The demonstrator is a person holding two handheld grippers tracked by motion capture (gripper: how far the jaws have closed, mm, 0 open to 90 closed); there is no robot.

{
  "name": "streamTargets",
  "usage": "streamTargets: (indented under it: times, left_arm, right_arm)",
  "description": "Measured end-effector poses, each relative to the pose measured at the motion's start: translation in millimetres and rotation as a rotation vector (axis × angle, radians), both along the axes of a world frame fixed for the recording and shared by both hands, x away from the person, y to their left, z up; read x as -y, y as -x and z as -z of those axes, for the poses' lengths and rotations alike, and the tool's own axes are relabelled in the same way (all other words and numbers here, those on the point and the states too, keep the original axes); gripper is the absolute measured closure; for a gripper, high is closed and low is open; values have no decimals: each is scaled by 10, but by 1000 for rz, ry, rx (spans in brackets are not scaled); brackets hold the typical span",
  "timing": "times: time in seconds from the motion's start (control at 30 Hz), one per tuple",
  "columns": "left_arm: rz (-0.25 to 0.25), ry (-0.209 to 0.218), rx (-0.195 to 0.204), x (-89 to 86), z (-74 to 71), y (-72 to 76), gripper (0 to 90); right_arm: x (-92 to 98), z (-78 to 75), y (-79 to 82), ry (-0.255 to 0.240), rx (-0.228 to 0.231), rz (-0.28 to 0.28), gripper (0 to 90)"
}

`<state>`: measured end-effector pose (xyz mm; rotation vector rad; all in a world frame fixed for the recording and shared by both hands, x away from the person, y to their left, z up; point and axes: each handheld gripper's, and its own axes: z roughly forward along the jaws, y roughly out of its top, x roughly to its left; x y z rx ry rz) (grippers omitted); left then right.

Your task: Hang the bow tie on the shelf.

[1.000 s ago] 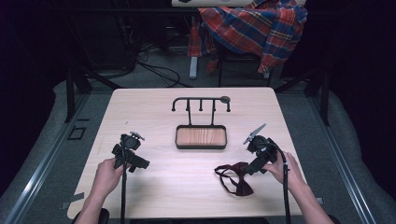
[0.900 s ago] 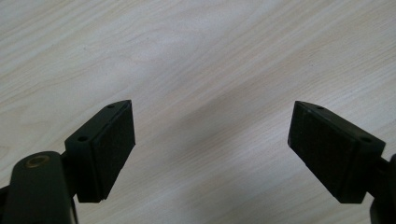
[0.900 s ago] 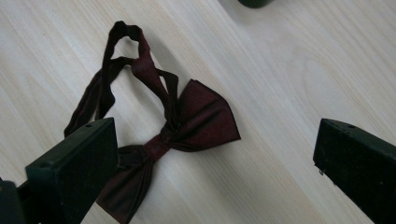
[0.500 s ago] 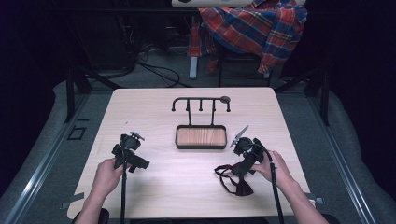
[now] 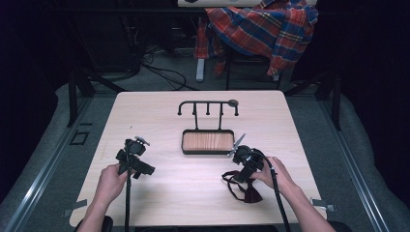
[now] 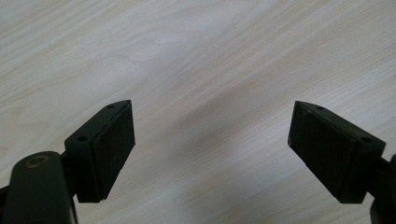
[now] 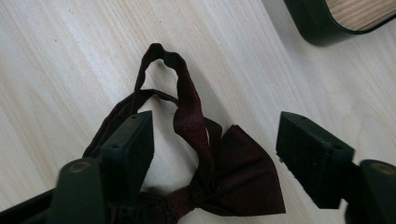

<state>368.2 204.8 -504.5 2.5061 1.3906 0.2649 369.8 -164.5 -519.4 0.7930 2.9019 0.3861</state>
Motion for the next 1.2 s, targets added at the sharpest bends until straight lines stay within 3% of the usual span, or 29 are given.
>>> streamTargets:
  times: [0.1, 0.2, 0.23, 0.33, 0.37, 0.43, 0.6, 0.67, 0.87, 1.03, 1.2]
  left_arm:
    - [0, -1, 0, 4, 1, 1, 148]
    - [4, -1, -1, 6, 1, 0, 148]
    - [4, -1, 0, 8, 0, 2, 148]
    - [4, -1, -2, 7, 1, 1, 148]
    - [3, -2, -1, 7, 0, 2, 148]
    - [2, -1, -1, 7, 0, 2, 148]
    - [1, -3, -4, 7, 1, 1, 148]
    - [0, -3, -3, 7, 1, 3, 148]
    - [3, -5, 2, 9, 0, 4, 148]
    - [3, -7, 0, 6, -2, 3, 148]
    - [4, -7, -1, 7, -2, 4, 148]
  right_arm:
    - [-16, 5, 22, -2, 13, -16, 400]
    - [-26, 4, 31, -1, 21, -27, 423]
    - [-47, 13, 51, 9, 39, -51, 461]
    - [-74, 40, 67, 26, 37, -69, 485]
    - [-97, 65, 80, 61, 36, -88, 511]
    - [-111, 95, 89, 75, 32, -100, 549]
    - [-129, 133, 97, 103, 32, -103, 630]
    - [-127, 143, 94, 131, 39, -94, 719]
    - [-126, 151, 105, 132, 41, -84, 834]
    - [-119, 128, 107, 129, 47, -73, 856]
    - [-82, 77, 103, 90, 50, -43, 865]
